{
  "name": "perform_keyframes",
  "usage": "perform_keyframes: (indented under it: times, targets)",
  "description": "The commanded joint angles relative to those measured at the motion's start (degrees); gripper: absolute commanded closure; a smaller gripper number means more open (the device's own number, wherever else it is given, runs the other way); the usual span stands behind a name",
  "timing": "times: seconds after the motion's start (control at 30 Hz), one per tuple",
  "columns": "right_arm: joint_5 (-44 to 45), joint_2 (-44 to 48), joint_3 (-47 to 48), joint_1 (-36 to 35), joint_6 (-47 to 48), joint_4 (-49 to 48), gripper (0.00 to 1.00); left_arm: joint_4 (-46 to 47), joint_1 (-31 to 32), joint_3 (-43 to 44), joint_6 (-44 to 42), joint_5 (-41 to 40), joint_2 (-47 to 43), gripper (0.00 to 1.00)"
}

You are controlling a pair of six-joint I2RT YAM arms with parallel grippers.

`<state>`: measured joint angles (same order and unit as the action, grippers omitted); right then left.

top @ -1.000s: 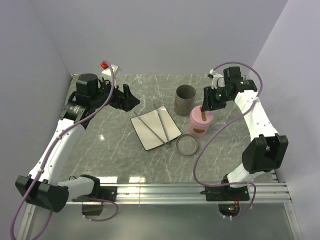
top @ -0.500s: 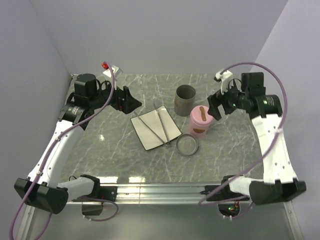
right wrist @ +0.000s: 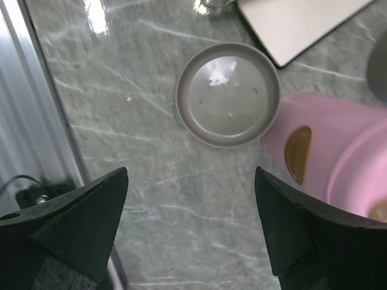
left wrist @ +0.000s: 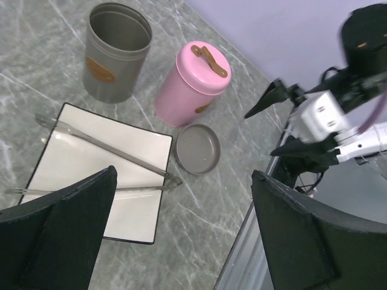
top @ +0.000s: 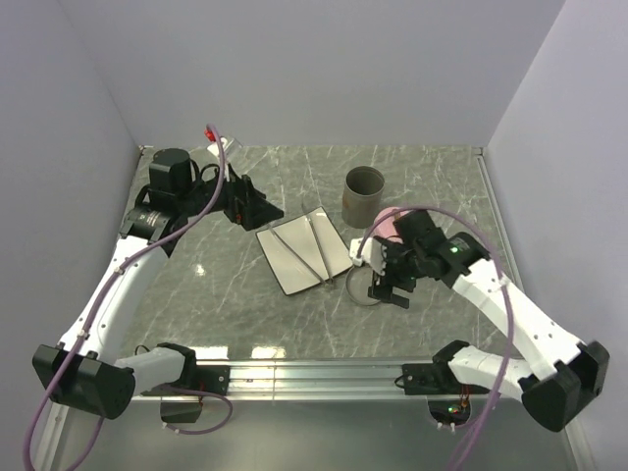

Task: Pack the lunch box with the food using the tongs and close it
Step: Pick up the box lid from the center of the board.

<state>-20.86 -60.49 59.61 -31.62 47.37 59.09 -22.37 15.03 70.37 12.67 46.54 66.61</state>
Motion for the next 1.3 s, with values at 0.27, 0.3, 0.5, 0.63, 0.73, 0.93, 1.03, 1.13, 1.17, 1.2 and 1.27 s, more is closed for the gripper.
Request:
perform_keyframes:
  times: [0.27,0.3,0.5,0.63,0.73,0.93,1.03,1.13,1.17,1.2,1.27]
  targets:
    - [6.80,-8.68,-12.59,-6.26,14.67,-17.95,0.16,7.25,-2.45,-3.48,4.82,3.64,-0.34,0.03]
    - [7.41,-8.94,-13.55,-6.79,15.28,-19.35,0.18,8.04,-2.72,-3.74,5.61,3.73,-0.34,0.03]
    - [10.49,-12.37,-18.04,-7.93,20.30,-25.17,0.21,8.84,-3.60,-3.57,6.58,3.47,0.54,0.04]
    - [11.45,-14.91,-19.18,-7.93,20.48,-26.12,0.24,8.92,-3.69,-3.57,6.23,3.12,0.45,0.04]
    - [12.42,-16.32,-19.89,-8.02,20.39,-28.49,0.28,9.45,-3.60,-4.36,6.32,2.94,0.19,0.05]
    - [12.77,-18.87,-20.50,-8.02,19.95,-29.99,0.47,8.22,-3.78,-3.75,5.00,3.47,0.19,0.05]
    - [12.60,-19.23,-21.12,-8.11,19.43,-30.70,0.55,8.31,-3.78,-3.75,5.00,3.55,0.19,0.05]
    - [12.16,-18.79,-21.90,-8.99,18.02,-30.35,0.63,8.66,-3.78,-3.92,5.26,3.82,0.10,0.05]
    - [11.90,-18.44,-22.26,-9.34,17.67,-30.26,0.64,8.57,-3.78,-3.84,5.26,3.73,0.19,0.05]
    - [11.64,-18.00,-22.61,-9.60,17.40,-30.26,0.70,8.48,-3.78,-3.75,5.18,3.73,0.19,0.05]
    - [10.67,-16.33,-23.40,-10.48,16.18,-29.65,0.79,8.22,-3.69,-3.48,5.00,3.90,0.19,0.05]
